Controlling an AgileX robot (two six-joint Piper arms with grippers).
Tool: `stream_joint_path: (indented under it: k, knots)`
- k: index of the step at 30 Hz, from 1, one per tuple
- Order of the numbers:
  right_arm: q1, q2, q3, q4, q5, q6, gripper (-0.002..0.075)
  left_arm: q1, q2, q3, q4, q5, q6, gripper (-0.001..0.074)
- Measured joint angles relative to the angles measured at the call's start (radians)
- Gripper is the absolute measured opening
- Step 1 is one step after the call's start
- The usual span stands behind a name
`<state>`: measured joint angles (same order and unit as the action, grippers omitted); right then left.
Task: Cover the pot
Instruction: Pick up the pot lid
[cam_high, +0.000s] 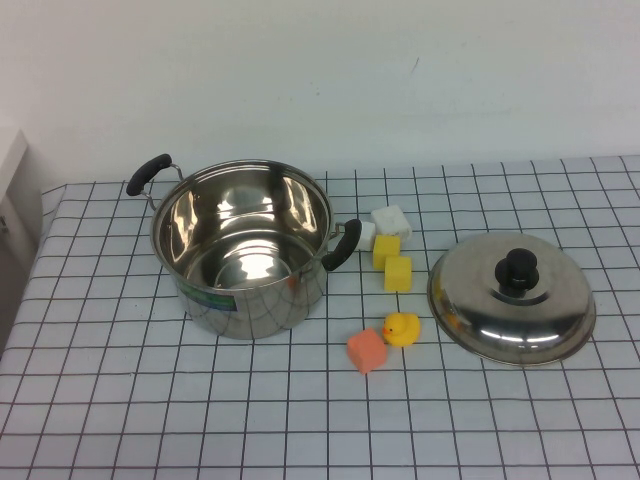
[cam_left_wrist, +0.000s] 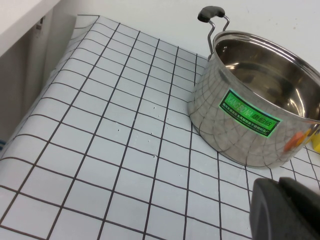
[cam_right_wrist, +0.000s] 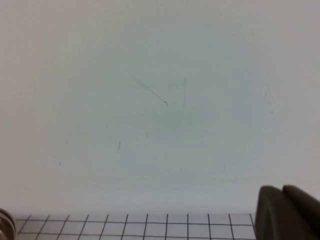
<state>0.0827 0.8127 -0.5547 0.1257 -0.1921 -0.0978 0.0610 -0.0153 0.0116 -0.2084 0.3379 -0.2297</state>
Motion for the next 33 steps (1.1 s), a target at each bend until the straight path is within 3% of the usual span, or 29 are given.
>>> stream_joint_path:
  k: [5,7,10,14,17,26,33]
  knots:
    - [0.014,0.138,0.000,-0.029,-0.107,0.000,0.0008,0.000,0.000,0.000,0.000,0.000,0.000,-0.0003]
    - [0.016,0.193,0.002,-0.059,-0.168,0.023,0.0055,0.000,0.000,0.000,0.000,0.000,0.000,-0.0002]
    - [0.016,0.286,0.002,-0.118,-0.309,0.098,0.0207,0.000,0.000,0.000,0.000,0.000,0.000,-0.0002]
    - [0.016,0.423,0.002,-0.192,-0.553,0.178,0.0468,0.000,0.000,0.000,0.000,0.000,-0.005,-0.0002]
    - [0.016,0.533,0.002,-0.232,-0.693,0.220,0.0558,0.000,0.000,0.000,0.000,0.000,-0.005,-0.0002]
    - [0.016,0.922,-0.072,-0.251,-0.905,0.241,0.0589,0.000,0.000,0.000,0.000,0.000,-0.005,-0.0002]
    - [0.050,1.183,-0.217,-0.253,-0.936,0.242,0.0590,0.000,0.000,0.000,0.000,0.000,-0.005,-0.0003]
